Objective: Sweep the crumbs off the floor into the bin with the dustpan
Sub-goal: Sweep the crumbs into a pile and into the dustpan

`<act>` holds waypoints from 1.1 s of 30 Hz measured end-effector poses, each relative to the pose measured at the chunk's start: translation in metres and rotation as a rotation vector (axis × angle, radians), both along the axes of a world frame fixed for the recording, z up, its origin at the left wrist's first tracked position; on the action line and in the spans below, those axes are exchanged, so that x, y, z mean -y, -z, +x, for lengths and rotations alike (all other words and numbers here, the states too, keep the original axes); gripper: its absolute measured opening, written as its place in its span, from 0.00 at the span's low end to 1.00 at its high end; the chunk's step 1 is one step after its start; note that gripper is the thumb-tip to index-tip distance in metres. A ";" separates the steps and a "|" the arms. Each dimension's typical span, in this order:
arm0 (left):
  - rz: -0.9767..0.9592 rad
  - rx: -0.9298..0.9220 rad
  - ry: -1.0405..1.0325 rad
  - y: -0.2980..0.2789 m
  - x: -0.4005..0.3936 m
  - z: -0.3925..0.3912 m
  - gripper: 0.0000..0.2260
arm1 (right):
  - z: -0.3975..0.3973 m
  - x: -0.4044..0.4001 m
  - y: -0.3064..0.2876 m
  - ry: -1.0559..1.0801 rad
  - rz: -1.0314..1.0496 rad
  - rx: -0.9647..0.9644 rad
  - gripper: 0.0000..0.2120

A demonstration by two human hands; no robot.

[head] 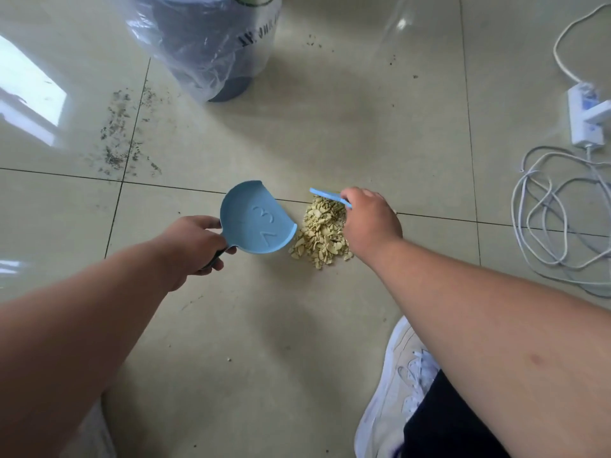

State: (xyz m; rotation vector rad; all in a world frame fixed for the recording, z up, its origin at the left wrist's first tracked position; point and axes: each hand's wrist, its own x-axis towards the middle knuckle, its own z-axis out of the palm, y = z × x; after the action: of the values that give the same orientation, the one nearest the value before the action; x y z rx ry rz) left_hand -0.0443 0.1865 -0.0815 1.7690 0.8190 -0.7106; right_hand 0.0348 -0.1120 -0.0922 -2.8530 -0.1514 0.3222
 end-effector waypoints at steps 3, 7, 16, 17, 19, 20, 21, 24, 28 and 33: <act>-0.004 -0.016 -0.020 0.002 -0.005 -0.011 0.15 | 0.007 0.008 -0.007 0.041 -0.029 0.053 0.23; 0.003 -0.022 -0.026 0.005 -0.009 -0.013 0.12 | 0.026 0.027 -0.011 0.115 -0.071 0.088 0.23; 0.147 -0.094 0.034 0.029 -0.025 -0.010 0.11 | 0.036 0.038 0.010 0.199 -0.090 -0.014 0.18; 0.158 -0.096 0.049 0.029 -0.026 -0.008 0.12 | 0.033 0.037 0.013 0.178 -0.073 -0.023 0.17; 0.181 -0.093 0.085 0.028 -0.024 -0.004 0.13 | 0.027 0.032 0.016 0.121 -0.037 -0.034 0.16; 0.188 -0.091 0.098 0.027 -0.023 -0.002 0.14 | 0.024 0.029 0.018 0.085 -0.030 -0.039 0.17; 0.190 -0.087 0.107 0.026 -0.020 -0.001 0.15 | 0.020 0.025 0.019 0.052 -0.028 -0.039 0.17; 0.173 -0.066 0.119 0.023 -0.011 -0.003 0.15 | 0.005 0.013 0.018 -0.009 0.018 -0.025 0.19; 0.146 -0.038 0.104 0.020 0.005 -0.014 0.17 | -0.020 0.001 0.018 -0.041 0.106 0.009 0.14; 0.111 -0.009 0.029 0.016 0.010 -0.031 0.12 | -0.018 0.021 0.007 0.139 0.179 0.053 0.18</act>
State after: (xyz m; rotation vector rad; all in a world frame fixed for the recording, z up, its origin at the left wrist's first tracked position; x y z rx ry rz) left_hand -0.0757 0.1762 -0.0976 1.8822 0.8541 -0.7041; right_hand 0.0165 -0.1331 -0.0993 -2.6784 0.0080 0.1942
